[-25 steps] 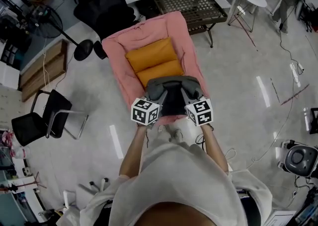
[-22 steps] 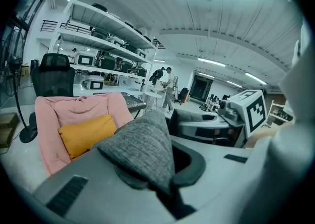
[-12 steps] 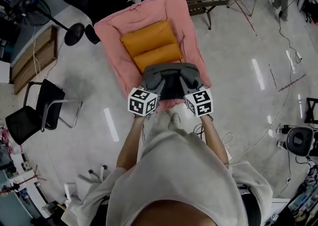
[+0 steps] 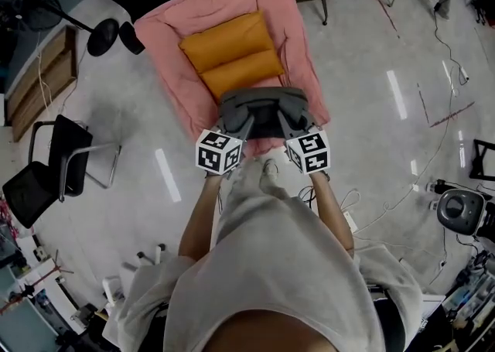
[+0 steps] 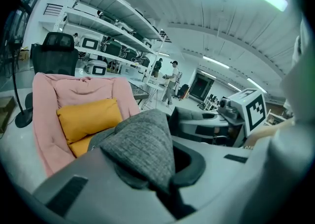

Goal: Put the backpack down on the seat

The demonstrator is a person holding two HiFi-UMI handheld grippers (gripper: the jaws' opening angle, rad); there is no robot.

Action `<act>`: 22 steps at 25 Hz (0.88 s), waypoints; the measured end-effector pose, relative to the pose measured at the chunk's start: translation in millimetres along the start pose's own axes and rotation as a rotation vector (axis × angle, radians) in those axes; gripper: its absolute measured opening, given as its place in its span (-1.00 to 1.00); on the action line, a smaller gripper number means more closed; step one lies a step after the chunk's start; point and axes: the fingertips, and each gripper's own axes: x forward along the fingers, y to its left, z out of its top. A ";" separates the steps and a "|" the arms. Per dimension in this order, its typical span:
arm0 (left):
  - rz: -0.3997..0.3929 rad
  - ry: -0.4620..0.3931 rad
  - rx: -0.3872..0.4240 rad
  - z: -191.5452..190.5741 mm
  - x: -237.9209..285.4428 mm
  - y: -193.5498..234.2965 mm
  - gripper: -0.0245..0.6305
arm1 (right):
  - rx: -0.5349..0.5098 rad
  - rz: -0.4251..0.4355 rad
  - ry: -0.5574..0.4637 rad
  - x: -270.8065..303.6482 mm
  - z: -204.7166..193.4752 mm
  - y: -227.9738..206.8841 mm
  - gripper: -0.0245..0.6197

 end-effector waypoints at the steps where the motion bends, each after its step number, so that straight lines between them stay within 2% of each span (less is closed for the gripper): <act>1: -0.001 0.003 -0.006 -1.5 1.9 3.0 -0.87 | 0.002 0.001 0.007 3.3 -2.1 -0.5 -0.84; 10: 0.005 0.034 -0.044 -13.5 22.9 33.3 -0.87 | 0.001 0.025 0.057 35.0 -17.3 -7.2 -0.84; 22: 0.016 0.068 -0.064 -12.2 51.8 71.1 -0.87 | 0.000 0.052 0.089 77.7 -18.9 -22.7 -0.84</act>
